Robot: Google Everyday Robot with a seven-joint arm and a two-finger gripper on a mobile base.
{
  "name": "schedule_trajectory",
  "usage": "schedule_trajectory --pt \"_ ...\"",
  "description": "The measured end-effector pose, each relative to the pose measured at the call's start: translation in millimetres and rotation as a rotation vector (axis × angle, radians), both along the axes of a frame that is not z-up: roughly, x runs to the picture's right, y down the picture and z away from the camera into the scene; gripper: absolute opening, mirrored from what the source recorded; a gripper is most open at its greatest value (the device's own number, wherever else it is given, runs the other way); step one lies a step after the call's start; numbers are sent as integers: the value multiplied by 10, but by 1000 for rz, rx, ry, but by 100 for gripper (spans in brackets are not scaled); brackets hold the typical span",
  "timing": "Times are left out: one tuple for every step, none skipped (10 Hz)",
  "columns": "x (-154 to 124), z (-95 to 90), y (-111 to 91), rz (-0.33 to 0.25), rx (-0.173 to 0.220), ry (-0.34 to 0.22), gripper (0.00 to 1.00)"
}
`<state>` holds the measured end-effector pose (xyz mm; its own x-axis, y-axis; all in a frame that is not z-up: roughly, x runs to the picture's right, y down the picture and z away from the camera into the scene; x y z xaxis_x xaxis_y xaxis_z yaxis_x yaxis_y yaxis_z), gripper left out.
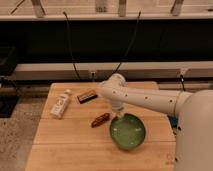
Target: Drag the ceramic bowl in a circle
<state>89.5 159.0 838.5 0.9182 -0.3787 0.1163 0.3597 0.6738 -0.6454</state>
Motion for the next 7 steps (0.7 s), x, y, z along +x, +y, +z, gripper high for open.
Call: schedule_trajectory --pt "5 3 -14 -2 -2 0 3" --pt "-2 7 -16 -3 -1 -1 2" --pt "2 21 -22 0 1 -1 0" --pt "48 76 -66 13 4 9 0" --pt "119 145 -131 24 4 24 0" --pt "201 193 -182 36 4 38 0" --pt "402 222 -237 58 7 67 0"
